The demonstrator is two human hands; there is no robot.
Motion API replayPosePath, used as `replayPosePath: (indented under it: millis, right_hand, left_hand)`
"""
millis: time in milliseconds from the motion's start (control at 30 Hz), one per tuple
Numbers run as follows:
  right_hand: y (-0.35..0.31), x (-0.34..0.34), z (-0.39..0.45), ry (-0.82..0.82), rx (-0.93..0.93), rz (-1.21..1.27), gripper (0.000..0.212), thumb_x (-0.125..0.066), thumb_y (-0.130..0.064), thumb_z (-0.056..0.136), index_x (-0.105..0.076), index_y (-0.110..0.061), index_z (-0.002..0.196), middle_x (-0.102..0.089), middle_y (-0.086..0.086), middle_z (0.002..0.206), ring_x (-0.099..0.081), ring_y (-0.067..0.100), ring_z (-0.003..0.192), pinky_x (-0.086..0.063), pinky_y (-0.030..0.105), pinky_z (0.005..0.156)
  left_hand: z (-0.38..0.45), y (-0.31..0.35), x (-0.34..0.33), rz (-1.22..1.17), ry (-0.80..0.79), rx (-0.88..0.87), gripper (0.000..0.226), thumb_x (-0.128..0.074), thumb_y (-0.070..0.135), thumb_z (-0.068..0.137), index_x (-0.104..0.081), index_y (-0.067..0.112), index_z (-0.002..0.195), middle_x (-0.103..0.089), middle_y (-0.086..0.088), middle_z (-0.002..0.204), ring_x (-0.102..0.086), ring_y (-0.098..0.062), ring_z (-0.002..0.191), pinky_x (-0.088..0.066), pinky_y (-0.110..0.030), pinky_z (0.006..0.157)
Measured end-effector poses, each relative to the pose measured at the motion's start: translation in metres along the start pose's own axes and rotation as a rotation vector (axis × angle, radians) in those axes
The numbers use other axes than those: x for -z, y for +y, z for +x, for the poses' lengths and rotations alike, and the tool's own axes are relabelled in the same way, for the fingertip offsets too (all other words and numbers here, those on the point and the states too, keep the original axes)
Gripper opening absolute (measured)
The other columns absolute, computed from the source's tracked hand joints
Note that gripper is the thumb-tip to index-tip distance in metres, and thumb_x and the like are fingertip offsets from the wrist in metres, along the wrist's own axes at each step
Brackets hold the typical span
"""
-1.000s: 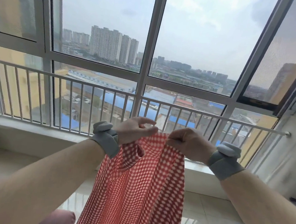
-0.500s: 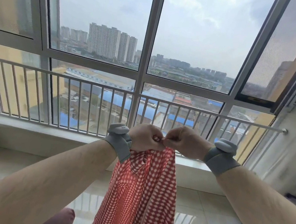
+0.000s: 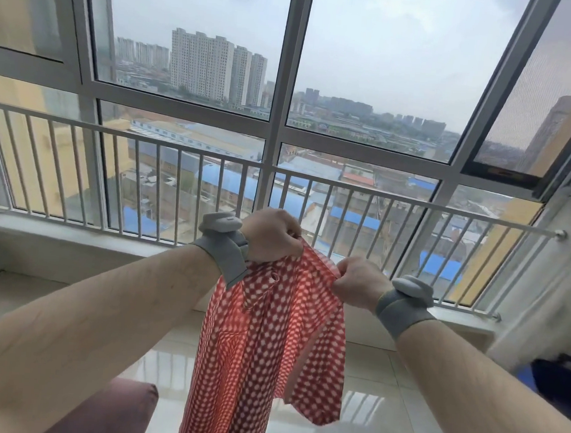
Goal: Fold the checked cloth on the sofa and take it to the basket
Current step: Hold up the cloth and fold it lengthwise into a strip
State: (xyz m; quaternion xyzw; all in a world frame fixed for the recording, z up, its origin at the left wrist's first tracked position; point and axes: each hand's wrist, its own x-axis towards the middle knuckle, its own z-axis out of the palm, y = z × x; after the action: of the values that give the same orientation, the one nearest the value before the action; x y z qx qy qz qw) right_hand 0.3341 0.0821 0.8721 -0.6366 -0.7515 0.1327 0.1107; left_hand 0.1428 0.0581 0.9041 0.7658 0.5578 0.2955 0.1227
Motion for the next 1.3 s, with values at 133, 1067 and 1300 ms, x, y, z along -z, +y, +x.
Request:
replayPosePath:
  millis: [133, 1067, 1300]
  right_hand:
    - [0.015, 0.001, 0.005, 0.014, -0.054, -0.053, 0.021, -0.059, -0.025, 0.078, -0.071, -0.01, 0.071, -0.07, 0.006, 0.073, -0.058, 0.017, 0.064, -0.043, 0.024, 0.052]
    - [0.055, -0.022, 0.037, 0.181, -0.365, 0.04, 0.02, -0.05, -0.015, 0.089, -0.061, -0.008, 0.105, -0.066, 0.015, 0.103, -0.063, 0.031, 0.09, -0.054, 0.036, 0.077]
    - [0.063, -0.01, 0.036, 0.204, -0.394, 0.303, 0.008, -0.058, -0.012, 0.081, -0.064, -0.007, 0.078, -0.069, 0.012, 0.057, -0.066, 0.023, 0.044, -0.05, 0.025, 0.039]
  left_hand:
    - [0.0, -0.016, 0.017, -0.017, 0.039, 0.047, 0.026, -0.06, 0.024, 0.079, -0.059, 0.024, 0.054, -0.049, 0.01, 0.049, -0.042, -0.005, 0.048, -0.037, -0.016, 0.049]
    - [-0.011, -0.094, 0.057, 0.012, 0.363, 0.31, 0.027, -0.059, 0.023, 0.08, -0.066, 0.0, 0.066, -0.058, -0.015, 0.063, -0.045, -0.018, 0.06, -0.037, -0.027, 0.054]
    - [-0.018, -0.104, 0.055, 0.115, 0.336, 0.201, 0.025, -0.061, 0.02, 0.082, -0.058, 0.018, 0.058, -0.053, 0.0, 0.057, -0.05, -0.019, 0.06, -0.043, -0.028, 0.057]
